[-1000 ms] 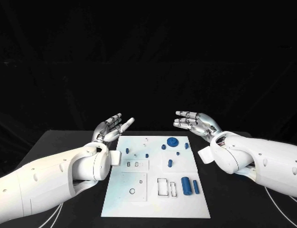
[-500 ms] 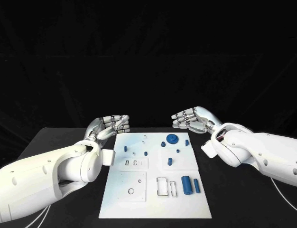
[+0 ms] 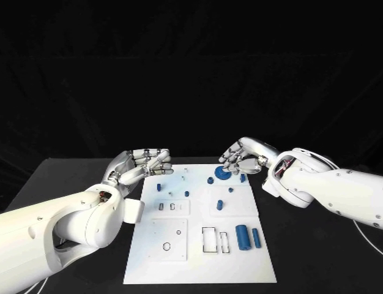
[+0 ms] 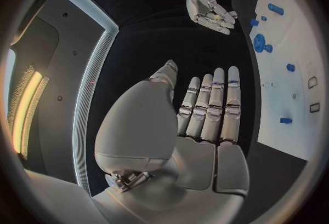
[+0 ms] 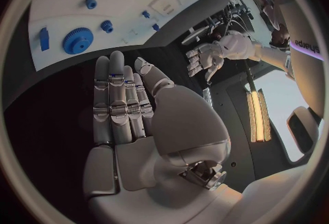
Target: Assemble the parts on the task board
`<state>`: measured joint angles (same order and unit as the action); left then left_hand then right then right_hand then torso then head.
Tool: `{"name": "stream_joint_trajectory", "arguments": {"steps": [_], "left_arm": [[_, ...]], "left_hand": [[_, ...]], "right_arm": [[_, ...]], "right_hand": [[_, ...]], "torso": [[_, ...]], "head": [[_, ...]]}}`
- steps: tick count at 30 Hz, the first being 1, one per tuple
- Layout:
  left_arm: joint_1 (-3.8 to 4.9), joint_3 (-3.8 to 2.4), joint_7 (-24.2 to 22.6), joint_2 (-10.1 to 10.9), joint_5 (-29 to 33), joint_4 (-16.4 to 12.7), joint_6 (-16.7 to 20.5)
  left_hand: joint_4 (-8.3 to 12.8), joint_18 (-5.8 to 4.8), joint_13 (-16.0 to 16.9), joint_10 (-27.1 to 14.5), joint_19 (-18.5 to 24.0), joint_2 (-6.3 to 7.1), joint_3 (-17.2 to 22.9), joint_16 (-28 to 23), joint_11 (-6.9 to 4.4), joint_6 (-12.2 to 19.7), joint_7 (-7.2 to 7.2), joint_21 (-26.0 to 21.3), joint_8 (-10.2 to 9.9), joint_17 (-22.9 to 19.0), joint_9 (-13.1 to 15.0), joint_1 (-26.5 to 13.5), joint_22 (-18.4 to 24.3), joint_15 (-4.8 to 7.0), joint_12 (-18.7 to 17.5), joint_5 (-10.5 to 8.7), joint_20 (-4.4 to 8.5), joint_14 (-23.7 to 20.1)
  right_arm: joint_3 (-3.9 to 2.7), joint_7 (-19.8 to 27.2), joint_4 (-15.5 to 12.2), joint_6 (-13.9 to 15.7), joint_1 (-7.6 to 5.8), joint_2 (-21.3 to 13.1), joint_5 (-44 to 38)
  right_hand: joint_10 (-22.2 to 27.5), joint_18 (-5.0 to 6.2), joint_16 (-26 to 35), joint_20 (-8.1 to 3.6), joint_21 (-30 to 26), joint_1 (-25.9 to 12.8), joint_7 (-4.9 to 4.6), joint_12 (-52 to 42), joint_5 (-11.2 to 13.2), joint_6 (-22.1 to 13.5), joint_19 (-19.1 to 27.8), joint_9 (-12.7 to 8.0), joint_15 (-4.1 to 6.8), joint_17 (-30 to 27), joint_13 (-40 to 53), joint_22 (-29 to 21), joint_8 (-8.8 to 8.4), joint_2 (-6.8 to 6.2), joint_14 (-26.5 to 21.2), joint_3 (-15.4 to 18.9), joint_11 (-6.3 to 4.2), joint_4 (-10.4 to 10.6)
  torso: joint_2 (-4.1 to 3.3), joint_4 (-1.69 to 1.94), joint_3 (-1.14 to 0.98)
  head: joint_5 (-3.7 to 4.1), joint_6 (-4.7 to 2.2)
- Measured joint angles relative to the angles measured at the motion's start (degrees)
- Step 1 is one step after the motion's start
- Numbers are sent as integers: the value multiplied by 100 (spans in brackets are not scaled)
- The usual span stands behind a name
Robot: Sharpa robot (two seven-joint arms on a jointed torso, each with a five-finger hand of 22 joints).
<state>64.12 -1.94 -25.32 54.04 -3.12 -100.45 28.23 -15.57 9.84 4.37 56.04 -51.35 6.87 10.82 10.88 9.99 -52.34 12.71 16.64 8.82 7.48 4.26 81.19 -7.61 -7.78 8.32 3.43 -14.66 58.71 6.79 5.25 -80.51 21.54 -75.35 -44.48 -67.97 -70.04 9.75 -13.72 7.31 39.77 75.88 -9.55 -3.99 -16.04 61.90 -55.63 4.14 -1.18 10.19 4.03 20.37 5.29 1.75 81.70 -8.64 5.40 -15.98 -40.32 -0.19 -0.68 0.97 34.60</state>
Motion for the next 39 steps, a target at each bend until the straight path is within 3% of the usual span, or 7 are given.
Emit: {"name": "stream_joint_trajectory", "arguments": {"steps": [4,10,13,18,23,37,39], "left_arm": [[74,-10,8,38,21,-109,-42],[163,-15,26,95,85,-224,-71],[190,-16,37,116,111,-245,-75],[218,-17,54,125,138,-263,-81],[239,-17,74,128,154,-275,-88],[299,-17,130,130,171,-278,-104],[304,-17,138,133,172,-279,-106]], "left_hand": [[0,-1,-6,0,-20,0,0,-30,0,0,0,26,-23,0,-7,0,0,0,-35,0,19,0],[-1,0,-6,-1,-37,0,-33,-62,1,0,0,27,-45,2,-12,0,1,-3,-40,0,5,-3],[-1,-1,-11,-1,-56,0,-33,-95,1,0,0,46,-47,5,-12,0,1,-22,-66,0,23,-22],[-17,-1,-11,-1,-57,0,-49,-95,1,0,0,46,-46,5,-12,0,1,-21,-66,0,24,-22],[-17,-1,-11,-2,-57,0,-49,-95,2,0,0,46,-46,4,-12,0,1,-21,-66,0,24,-22],[-17,0,-11,-3,-78,0,-48,-120,3,0,0,45,-45,3,-16,0,-3,-21,-66,0,3,-22],[-17,-1,-10,-3,-78,0,-48,-121,3,1,0,45,-45,3,-16,0,-3,-21,-66,0,3,-22]], "right_arm": [[0,-382,29,-77,-11,116,-690],[0,-798,53,-144,-17,216,-1457],[0,-913,32,-161,-20,258,-1707],[-1,-1046,30,-196,-21,339,-1979],[-2,-1250,65,-282,-22,445,-2205],[-1,-1530,185,-423,-22,654,-2428],[-1,-1544,209,-441,-22,674,-2438]], "right_hand": [[-29,0,-318,-87,327,-59,19,0,130,19,-237,0,89,288,0,203,-14,-58,223,-41,-29,41],[192,0,-1531,-138,836,-281,19,23,129,17,-552,-4,89,1097,-8,584,-118,-225,223,-162,-37,160],[400,0,-2388,-123,1582,-361,-8,23,130,-52,-1014,-5,89,1674,-2,1563,-118,-307,223,-217,1,215],[559,-223,-3850,-103,2493,-402,5,-7,130,-122,-1525,-5,89,3056,31,2847,-118,-352,223,-270,19,328],[598,-315,-4834,-85,3132,-385,29,-47,130,-159,-1868,-5,89,4030,74,3789,-118,-459,223,-284,22,464],[639,-495,-5874,-68,3952,-362,49,-103,30,-178,-2383,3,89,5105,105,5069,-117,-482,222,-490,22,669],[618,-576,-5931,-57,4020,-362,49,-103,30,-178,-2431,3,88,5165,105,5176,-117,-482,222,-524,1,698]], "torso": [[-126,8,-12],[-271,13,-27],[-320,15,-35],[-367,22,-41],[-405,42,-41],[-480,93,-13],[-491,101,-9]], "head": [[23,9],[26,-30],[18,-51],[13,-64],[40,-59],[93,-69],[98,-73]]}}
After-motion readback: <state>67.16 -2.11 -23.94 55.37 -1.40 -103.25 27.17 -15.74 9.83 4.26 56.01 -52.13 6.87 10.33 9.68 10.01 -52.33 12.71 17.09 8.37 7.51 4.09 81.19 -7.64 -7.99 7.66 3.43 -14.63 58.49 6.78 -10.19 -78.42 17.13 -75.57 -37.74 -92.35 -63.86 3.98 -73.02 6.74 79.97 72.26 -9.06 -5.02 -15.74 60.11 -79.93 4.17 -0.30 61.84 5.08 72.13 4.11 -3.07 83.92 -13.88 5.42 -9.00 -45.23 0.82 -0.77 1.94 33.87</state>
